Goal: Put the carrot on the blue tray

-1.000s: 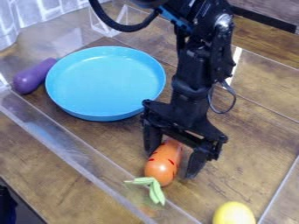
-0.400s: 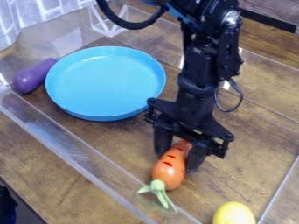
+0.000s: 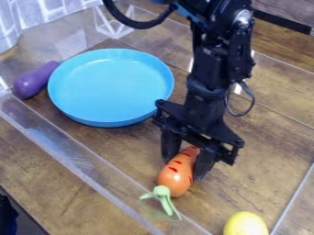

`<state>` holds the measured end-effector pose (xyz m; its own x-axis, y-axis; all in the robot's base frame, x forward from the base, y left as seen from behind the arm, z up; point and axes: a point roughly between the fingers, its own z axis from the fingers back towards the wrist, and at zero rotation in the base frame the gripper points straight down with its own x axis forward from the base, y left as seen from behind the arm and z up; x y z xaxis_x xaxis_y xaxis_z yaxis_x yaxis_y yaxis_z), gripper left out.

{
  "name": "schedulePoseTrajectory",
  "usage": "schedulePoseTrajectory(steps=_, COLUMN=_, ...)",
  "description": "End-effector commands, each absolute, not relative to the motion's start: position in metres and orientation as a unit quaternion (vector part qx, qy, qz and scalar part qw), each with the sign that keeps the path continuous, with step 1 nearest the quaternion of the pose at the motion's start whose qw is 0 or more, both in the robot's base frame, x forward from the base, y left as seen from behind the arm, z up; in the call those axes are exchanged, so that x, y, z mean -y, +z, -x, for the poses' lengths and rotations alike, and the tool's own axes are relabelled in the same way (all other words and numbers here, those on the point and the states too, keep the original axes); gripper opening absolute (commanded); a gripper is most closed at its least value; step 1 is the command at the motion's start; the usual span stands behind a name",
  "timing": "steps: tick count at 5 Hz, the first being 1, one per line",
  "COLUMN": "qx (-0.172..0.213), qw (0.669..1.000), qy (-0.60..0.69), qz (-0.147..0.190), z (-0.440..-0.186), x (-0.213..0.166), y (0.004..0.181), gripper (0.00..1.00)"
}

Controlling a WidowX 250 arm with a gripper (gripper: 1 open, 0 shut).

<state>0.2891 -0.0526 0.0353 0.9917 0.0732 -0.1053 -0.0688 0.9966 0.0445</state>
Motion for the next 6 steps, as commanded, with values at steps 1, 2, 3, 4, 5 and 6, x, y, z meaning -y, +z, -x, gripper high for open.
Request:
schedulePoseTrajectory(steps=1, qx=-0.032, qw=0.999, qy=0.012, qz=-0.018, z=-0.297, x=0.051, y=0.040, gripper=0.00)
schedulePoseTrajectory(steps=2, qx=-0.035, qw=0.999, qy=-0.017, qz=-0.019, z=-0.294, x=0.051, y=0.034, gripper=0.00)
schedulePoseTrajectory(steps=3, qx=-0.037, qw=0.998, qy=-0.044, qz=-0.019, z=-0.292, x=0.053, y=0.027, gripper=0.00)
schedulePoseTrajectory(steps=4, qx=-0.042, qw=0.999, qy=-0.011, qz=-0.018, z=-0.297, x=0.041, y=0.028, gripper=1.00)
schedulePoseTrajectory(steps=5, qx=-0.042, qw=0.999, qy=-0.019, qz=-0.021, z=-0.293, x=0.054, y=0.028, gripper=0.00)
schedulePoseTrajectory(steps=6, qx=-0.036, qw=0.999, qy=-0.027, qz=-0.027, z=-0.287, x=0.065, y=0.029, gripper=0.00)
